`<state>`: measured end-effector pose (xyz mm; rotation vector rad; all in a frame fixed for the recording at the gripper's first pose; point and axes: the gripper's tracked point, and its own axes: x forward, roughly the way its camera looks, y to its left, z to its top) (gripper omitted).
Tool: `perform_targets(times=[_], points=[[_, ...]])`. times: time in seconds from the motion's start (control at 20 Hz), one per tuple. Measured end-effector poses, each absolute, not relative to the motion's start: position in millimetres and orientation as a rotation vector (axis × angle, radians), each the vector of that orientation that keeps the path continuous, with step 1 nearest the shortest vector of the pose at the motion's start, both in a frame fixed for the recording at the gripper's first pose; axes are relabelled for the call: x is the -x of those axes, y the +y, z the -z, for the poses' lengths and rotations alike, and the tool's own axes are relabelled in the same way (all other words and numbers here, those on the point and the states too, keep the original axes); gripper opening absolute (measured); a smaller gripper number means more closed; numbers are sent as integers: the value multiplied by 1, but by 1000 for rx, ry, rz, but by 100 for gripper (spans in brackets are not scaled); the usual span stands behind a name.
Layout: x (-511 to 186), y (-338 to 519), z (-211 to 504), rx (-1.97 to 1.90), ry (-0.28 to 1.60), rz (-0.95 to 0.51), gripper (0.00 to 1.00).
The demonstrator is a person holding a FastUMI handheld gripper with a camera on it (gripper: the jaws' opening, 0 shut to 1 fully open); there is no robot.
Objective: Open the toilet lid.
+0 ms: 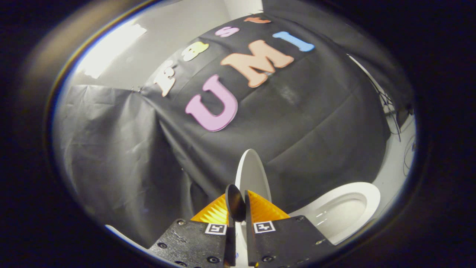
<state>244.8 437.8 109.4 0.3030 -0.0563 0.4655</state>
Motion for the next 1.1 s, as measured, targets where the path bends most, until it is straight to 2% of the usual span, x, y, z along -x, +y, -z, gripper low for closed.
perform_targets(times=[0.4, 0.95, 1.1], points=[[-228, 539, -97, -21, 2, -592, 12], [-222, 609, -70, 258, 16, -612, 12], [-225, 624, -64, 335, 18, -603, 16]])
